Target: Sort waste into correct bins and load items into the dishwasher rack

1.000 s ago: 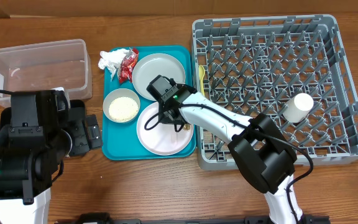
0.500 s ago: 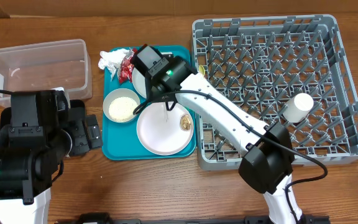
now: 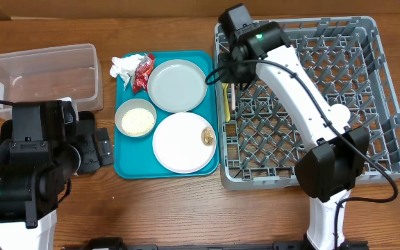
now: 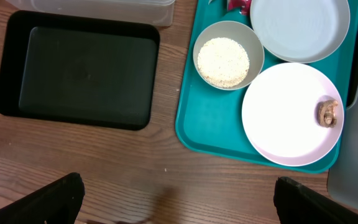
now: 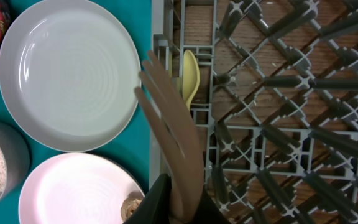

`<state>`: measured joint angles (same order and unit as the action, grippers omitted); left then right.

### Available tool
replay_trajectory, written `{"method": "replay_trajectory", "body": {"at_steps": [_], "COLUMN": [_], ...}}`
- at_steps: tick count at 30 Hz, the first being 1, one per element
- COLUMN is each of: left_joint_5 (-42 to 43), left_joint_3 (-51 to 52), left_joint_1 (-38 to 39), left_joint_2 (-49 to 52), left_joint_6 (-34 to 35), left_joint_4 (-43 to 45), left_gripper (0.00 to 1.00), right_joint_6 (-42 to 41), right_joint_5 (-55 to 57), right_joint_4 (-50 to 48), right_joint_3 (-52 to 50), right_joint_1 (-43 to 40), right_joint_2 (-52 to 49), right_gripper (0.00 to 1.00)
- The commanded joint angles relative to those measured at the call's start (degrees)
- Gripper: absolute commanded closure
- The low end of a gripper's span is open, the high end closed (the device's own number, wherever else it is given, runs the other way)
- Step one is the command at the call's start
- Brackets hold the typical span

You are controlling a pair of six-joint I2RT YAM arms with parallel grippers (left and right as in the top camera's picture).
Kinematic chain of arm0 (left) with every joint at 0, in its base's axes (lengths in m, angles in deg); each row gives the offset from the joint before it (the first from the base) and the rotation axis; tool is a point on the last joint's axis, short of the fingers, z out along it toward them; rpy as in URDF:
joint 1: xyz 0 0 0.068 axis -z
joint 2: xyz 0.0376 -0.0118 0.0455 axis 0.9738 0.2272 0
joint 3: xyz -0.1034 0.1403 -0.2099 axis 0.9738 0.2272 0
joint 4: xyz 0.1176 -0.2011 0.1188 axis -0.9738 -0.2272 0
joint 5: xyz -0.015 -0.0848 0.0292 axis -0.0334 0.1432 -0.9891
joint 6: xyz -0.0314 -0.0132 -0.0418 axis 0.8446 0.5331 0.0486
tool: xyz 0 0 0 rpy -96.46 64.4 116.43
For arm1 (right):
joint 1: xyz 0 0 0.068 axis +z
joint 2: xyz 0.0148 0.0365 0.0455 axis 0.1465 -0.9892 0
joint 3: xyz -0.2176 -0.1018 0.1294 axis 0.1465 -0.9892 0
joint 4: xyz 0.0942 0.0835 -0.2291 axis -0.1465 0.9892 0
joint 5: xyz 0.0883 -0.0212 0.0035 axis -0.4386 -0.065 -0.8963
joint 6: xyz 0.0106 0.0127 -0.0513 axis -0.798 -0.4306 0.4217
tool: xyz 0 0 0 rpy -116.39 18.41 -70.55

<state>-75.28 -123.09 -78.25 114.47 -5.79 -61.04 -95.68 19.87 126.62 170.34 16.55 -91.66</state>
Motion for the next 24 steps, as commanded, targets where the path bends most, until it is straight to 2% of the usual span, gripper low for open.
{"method": "replay_trajectory", "body": {"at_steps": [1, 2, 4, 7, 11, 17, 19, 21, 24], "left_joint_5": [-0.7, -0.7, -0.7, -0.7, -0.7, -0.7, -0.7, -0.7, -0.7], "left_joint_3": [-0.9, -0.9, -0.9, -0.9, -0.9, -0.9, -0.9, -0.9, -0.9], "left_joint_1": [-0.1, -0.1, -0.1, -0.1, -0.1, -0.1, -0.1, -0.1, -0.1], "left_joint_2": [0.1, 0.1, 0.1, 0.1, 0.1, 0.1, 0.1, 0.1, 0.1], "left_joint_6": [0.3, 0.3, 0.3, 0.3, 0.3, 0.3, 0.3, 0.3, 0.3], "left_joint_4": [0.0, 0.0, 0.0, 0.0, 0.0, 0.0, 0.0, 0.0, 0.0], "left_gripper": [0.00, 0.00, 0.00, 0.00, 0.00, 0.00, 0.00, 0.00, 0.00], "right_joint_6": [3.9, 3.9, 3.9, 3.6, 2.1, 0.3, -2.6, -5.6, -6.5], "right_joint_5": [-2.0, -1.9, -2.0, -2.0, -2.1, -2.6, -2.6, -2.8, -6.4], "right_joint_4": [-1.4, -2.3, -4.4, -5.1, -4.4, -4.1, -1.8, 0.5, 4.1], "right_joint_3": [-0.7, -2.1, -5.0, -5.2, -2.2, -1.7, -1.7, -1.7, -3.1], "right_joint_1": [0.0, 0.0, 0.0, 0.0, 0.2, 4.5, 6.8, 8.2, 11.6], "right_joint_2": [1.8, 1.8, 1.7, 2.2, 6.3, 19.0, 21.9, 22.4, 21.8], "right_gripper": [0.89, 0.85, 0.57, 0.47, 0.44, 0.43, 0.38, 0.34, 0.34]}}
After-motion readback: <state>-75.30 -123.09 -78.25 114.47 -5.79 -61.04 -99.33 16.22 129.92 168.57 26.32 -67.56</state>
